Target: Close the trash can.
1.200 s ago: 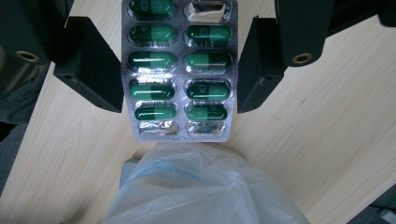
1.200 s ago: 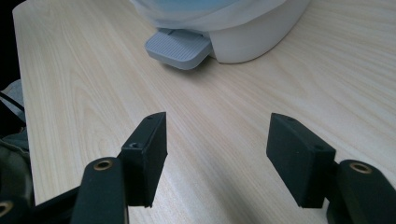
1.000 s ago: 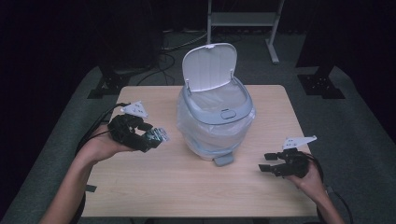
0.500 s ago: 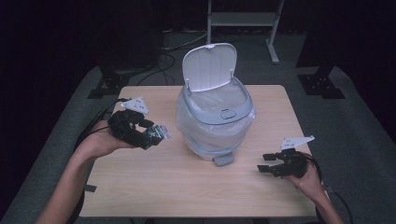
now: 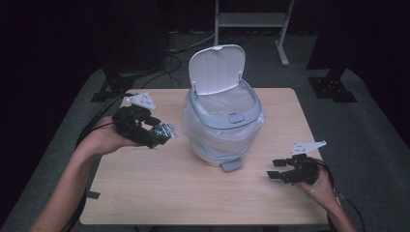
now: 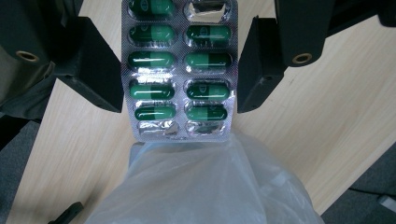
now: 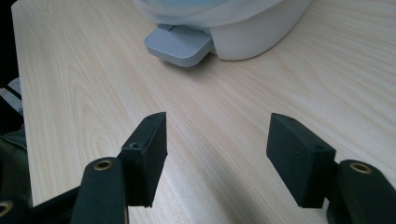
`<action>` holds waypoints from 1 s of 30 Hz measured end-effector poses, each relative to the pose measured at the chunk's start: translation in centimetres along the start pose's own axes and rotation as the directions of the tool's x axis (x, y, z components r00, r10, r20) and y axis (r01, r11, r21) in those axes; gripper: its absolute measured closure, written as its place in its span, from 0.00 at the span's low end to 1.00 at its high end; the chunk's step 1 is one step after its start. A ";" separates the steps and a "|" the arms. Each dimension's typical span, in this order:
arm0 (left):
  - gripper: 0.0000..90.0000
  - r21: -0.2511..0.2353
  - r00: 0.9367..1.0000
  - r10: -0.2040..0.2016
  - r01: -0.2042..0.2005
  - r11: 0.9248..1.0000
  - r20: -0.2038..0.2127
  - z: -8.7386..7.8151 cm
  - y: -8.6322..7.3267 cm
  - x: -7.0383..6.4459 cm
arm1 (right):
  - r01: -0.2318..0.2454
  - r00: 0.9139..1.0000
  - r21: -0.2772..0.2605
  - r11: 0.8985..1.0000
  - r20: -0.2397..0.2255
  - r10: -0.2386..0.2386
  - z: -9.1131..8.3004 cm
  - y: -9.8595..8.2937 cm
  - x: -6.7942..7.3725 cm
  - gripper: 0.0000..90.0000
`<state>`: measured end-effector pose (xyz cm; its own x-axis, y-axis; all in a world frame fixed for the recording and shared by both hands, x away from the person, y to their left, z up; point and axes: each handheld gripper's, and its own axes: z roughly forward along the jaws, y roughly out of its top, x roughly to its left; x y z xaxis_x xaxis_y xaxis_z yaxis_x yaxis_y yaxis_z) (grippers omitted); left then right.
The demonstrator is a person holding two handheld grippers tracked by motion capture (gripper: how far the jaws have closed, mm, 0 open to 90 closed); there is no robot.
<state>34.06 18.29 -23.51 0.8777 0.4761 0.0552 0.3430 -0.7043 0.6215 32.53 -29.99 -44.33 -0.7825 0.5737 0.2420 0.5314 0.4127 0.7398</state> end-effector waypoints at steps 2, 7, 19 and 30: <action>0.37 0.000 1.000 0.003 -0.003 1.000 -0.001 -0.2 0.4 0.1 | -0.004 1.000 0.001 1.000 0.001 0.004 0.0 0.0 -0.1 0.41; 0.37 -0.002 1.000 0.016 -0.016 1.000 0.000 -0.6 1.5 0.2 | -0.005 1.000 0.005 1.000 -0.006 0.006 0.2 -0.1 -0.2 0.41; 0.37 -0.005 0.998 0.059 -0.059 0.998 0.014 -0.7 4.4 0.2 | -0.014 1.000 -0.009 1.000 -0.005 0.014 -0.3 -0.4 -0.6 0.41; 0.37 -0.013 0.995 0.093 -0.093 0.996 0.026 -0.5 6.7 -0.1 | -0.019 1.000 -0.023 1.000 0.003 0.019 -0.9 -0.6 -0.4 0.41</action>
<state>36.13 13.82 -18.97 0.9140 0.3949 0.0928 0.2557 -0.7385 0.6239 32.22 -31.10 -44.28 -0.7711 0.5838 0.2542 0.5388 0.3855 0.7491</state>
